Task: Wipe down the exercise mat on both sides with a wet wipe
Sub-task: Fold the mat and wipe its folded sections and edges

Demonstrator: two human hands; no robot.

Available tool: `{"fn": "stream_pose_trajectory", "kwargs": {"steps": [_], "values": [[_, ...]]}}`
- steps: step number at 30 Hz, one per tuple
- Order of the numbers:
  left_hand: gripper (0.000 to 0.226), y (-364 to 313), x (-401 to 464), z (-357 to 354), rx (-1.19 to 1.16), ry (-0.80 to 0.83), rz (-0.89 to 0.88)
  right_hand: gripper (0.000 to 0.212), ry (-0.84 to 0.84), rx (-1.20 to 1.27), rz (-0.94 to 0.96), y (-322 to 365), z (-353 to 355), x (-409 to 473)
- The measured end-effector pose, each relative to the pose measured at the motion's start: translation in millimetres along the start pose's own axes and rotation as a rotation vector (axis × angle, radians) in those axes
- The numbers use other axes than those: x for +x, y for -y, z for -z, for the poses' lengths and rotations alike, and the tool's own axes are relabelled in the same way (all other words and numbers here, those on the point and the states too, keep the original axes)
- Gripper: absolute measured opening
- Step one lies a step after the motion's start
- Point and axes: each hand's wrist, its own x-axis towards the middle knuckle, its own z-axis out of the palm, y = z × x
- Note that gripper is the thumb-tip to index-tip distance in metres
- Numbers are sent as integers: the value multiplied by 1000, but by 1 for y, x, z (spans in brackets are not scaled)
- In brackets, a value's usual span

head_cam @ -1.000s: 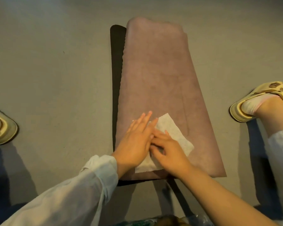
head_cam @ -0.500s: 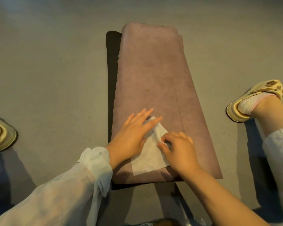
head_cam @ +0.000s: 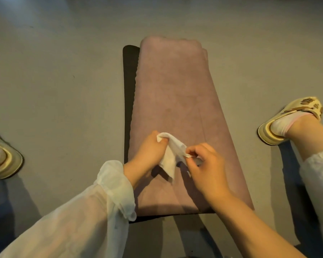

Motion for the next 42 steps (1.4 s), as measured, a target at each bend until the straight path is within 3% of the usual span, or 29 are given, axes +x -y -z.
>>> {"fn": "stream_pose_trajectory", "kwargs": {"steps": [3, 5, 7, 10, 13, 14, 15, 17, 18, 20, 23, 26, 30, 34, 37, 42], "values": [[29, -4, -11, 3, -735, 283, 337, 8, 14, -201, 238, 1, -1, -3], [38, -3, -14, 8, -902, 459, 391, 13, 126, -251, 273, 0, -2, -5], [33, -4, -15, 6, -752, 483, 366, 23, 276, -192, 232, -1, -2, -6], [23, -8, -3, 0, -429, 200, 190, 45, 358, -117, 181, -7, 0, -5], [24, -13, 18, 10, -50, -232, -307, 49, 274, -295, 89, -24, 8, 3], [24, -13, 25, 16, 63, -300, -455, 49, 262, -414, 27, -32, 11, 5], [27, -10, 32, 19, 163, -284, -572, 51, 272, -525, -60, -40, 14, 5], [37, 10, 45, 15, 415, 30, -703, 59, 333, -665, -254, -59, 17, 3], [41, 22, 49, 12, 725, 160, -703, 62, 359, -679, -325, -67, 17, 0], [53, 41, 58, 6, 1142, 162, -608, 64, 403, -663, -369, -78, 14, -6], [67, 43, 68, -4, 1063, 18, -518, 62, 448, -689, -337, -83, 6, -13], [55, 37, 76, -13, 1100, -39, -539, 61, 453, -711, -358, -83, 3, -15], [51, 50, 69, 0, 1161, 162, -731, 57, 507, -702, -314, -73, -6, -24], [57, 103, 20, 15, 1167, 533, -1000, 55, 534, -680, -262, -60, -18, -37], [70, 131, -11, 8, 1273, 755, -1015, 51, 482, -693, -243, -58, -16, -38], [71, 127, -2, 13, 1278, 596, -931, 52, 446, -681, -121, -64, -3, -27]]}}
